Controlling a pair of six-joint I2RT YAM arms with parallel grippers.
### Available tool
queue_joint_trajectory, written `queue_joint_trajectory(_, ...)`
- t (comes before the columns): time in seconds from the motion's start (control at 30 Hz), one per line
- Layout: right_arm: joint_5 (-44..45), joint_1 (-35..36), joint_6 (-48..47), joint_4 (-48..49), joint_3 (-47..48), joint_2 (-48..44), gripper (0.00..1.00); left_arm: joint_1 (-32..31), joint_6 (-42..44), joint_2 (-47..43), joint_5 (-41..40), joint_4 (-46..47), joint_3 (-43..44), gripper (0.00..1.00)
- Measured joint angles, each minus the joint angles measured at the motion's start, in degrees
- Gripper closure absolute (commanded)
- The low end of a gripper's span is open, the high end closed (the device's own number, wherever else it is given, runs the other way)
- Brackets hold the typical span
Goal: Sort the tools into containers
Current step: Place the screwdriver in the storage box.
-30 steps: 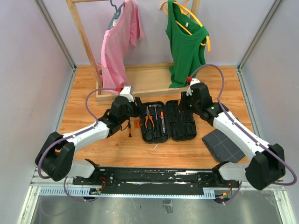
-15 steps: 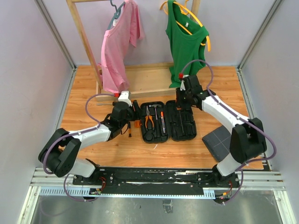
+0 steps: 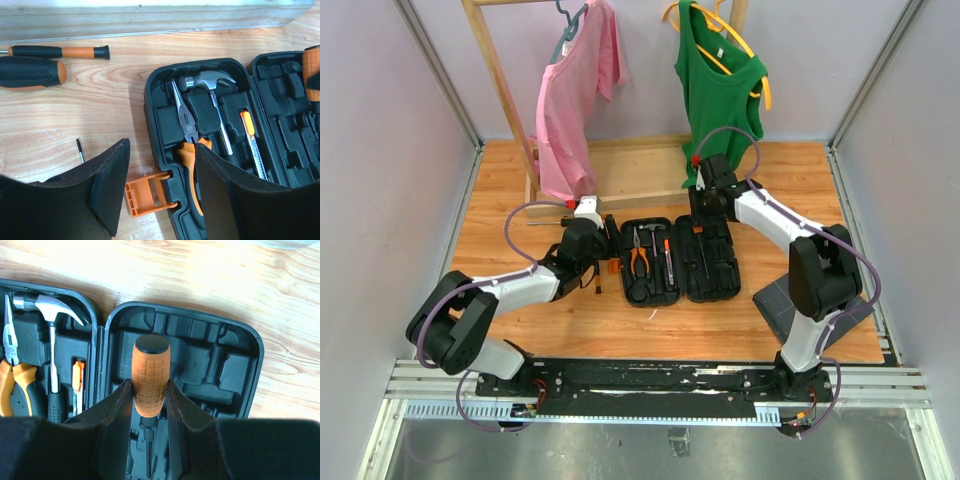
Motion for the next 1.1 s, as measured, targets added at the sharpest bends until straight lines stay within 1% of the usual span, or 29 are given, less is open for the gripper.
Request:
queue_joint_trajectory(0.47,1.77,0.00,-0.55,-1.18,2.60,5.84,0.84,0.00,0.00,1.09,0.04,-0.02,0.31,0.41)
queue_joint_trajectory(0.57,1.99,0.00,-0.55,-1.25,3.26,6.75,0.84,0.00,0.00,1.36,0.04,-0.07,0.39,0.41)
queue_joint_trajectory(0.7,2.97,0.00,-0.44,-1.18,3.63,7.91,0.79,0.00,0.00,1.60,0.04,-0.07,0.61,0.41)
queue_joint_trajectory(0.8,3.85,0.00,-0.04,-1.20,3.63,8.55,0.78,0.00,0.00,1.84,0.04,-0.07,0.74,0.41)
queue_joint_trajectory(1.1,5.01,-0.02,2.34,-1.62,4.55,9.44,0.78,0.00,-0.02,2.84,0.24,-0.52,1.57,0.42)
